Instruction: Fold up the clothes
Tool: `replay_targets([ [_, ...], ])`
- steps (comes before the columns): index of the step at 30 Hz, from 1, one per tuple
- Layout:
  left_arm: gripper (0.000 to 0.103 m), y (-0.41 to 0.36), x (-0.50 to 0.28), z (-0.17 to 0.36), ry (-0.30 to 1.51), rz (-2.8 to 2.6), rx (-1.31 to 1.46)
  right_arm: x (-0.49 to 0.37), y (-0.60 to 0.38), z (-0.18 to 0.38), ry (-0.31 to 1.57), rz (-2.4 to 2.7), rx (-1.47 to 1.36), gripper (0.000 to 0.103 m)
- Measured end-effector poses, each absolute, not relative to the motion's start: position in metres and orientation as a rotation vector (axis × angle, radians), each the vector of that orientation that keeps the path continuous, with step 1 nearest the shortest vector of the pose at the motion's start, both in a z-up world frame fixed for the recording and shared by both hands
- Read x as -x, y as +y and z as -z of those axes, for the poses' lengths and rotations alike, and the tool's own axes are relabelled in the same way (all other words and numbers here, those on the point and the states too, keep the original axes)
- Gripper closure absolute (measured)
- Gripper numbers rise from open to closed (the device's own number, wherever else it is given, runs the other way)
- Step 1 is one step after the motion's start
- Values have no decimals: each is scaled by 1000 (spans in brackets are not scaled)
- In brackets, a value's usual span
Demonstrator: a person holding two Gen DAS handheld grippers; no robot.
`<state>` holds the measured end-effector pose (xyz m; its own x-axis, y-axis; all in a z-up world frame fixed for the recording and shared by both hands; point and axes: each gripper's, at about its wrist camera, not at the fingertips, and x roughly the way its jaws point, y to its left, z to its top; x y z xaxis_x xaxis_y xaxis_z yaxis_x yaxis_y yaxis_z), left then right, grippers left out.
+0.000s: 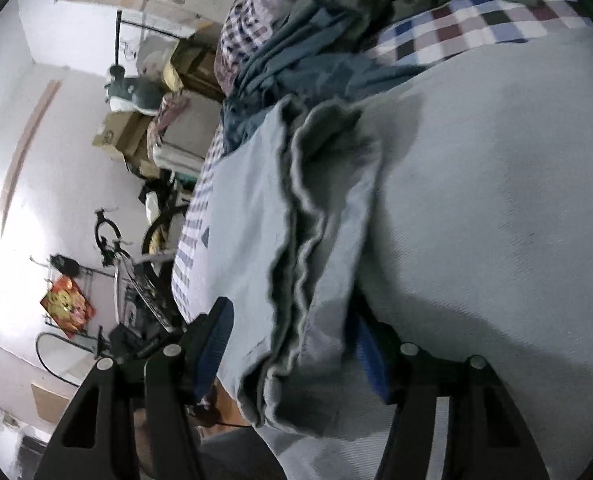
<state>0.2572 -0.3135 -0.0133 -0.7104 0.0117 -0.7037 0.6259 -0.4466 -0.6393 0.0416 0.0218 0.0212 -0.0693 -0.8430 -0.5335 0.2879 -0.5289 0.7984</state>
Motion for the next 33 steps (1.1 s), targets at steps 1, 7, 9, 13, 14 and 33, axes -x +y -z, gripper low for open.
replay_targets([
  [1,79,-313,-256,13,1369,2202,-916,-39,24,-24,-638,1739,-1362,40],
  [7,78,-314,-256,14,1390,2198,-913,-19,-12,-25,-504,1693,-1432,38],
  [9,78,-315,-256,13,1396,2197,-912,-19,-24,-39,-516,1630,-1377,38],
  [13,77,-316,-255,14,1406,2197,-914,-27,-37,-45,-428,1646,-1331,38],
  [14,75,-316,-254,14,1406,2201,-915,-27,-39,-34,-385,1664,-1389,40],
  [33,43,-304,-245,7,1381,2269,-922,-72,34,-97,-400,1909,-1372,95],
])
